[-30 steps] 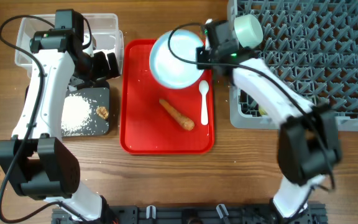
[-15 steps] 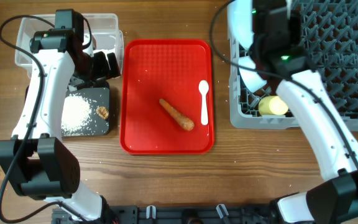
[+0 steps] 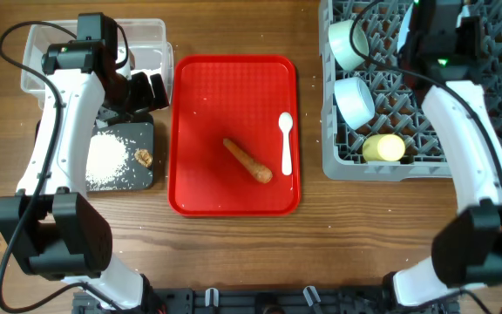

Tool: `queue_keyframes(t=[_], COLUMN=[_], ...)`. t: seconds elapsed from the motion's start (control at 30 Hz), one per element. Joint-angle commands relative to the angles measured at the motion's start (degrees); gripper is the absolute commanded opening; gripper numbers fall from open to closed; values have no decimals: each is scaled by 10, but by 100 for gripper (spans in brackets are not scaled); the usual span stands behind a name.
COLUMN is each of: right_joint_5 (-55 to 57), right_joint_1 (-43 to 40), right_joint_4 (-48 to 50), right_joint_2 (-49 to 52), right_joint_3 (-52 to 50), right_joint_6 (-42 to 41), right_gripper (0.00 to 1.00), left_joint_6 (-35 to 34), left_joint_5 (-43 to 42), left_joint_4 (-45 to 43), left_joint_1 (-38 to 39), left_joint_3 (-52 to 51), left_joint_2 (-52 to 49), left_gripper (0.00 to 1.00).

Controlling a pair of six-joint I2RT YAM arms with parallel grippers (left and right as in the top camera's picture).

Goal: Sort waste into correct bins and load items into the dishwasher rack
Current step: 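Lift the blue plate and stand it upright in the dish rack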

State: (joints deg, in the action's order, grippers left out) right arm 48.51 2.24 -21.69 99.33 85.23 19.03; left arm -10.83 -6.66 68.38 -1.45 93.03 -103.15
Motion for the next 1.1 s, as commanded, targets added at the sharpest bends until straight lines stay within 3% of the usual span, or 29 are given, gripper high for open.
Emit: queue_keyframes(t=[0.0,0.1,0.17,0.2,0.27,0.3,0.33,0.57,0.63,0.77,1.07], right_joint_5=[-5,-34,-68,-82,-88,-88,-87,-114,-188,-465,-628], right_joint_1=[0,0,0,0,2,2,2,25,48,89,138], right_joint_4=[5,5,5,5,5,5,5,-10,-29,-79,-204], right_joint_2=[35,45,47,47,47,47,47,-4,-45,-109,-107], right_joint_3=[2,2,2,2,2,2,2,2,2,2,2], right_joint_6=[21,19,18,18,16,11,-4,-104,-104,-102,-123], right_gripper=[4,4,13,23,70,81,85,96,96,95,89], left_joint_6=[-1,-1,-1,-1,-1,-1,-1,-1,-1,-1,-1], left_joint_5=[5,5,6,6,5,5,5,5,5,6,5], left_joint_4=[0,0,0,0,0,0,0,0,0,0,0], left_joint_1=[0,0,0,0,0,0,0,0,0,0,0], left_joint_3=[11,11,11,11,11,11,11,11,11,11,11], left_joint_2=[16,16,16,16,16,16,16,16,16,16,16], left_gripper=[100,100,100,100,100,100,100,100,100,100,100])
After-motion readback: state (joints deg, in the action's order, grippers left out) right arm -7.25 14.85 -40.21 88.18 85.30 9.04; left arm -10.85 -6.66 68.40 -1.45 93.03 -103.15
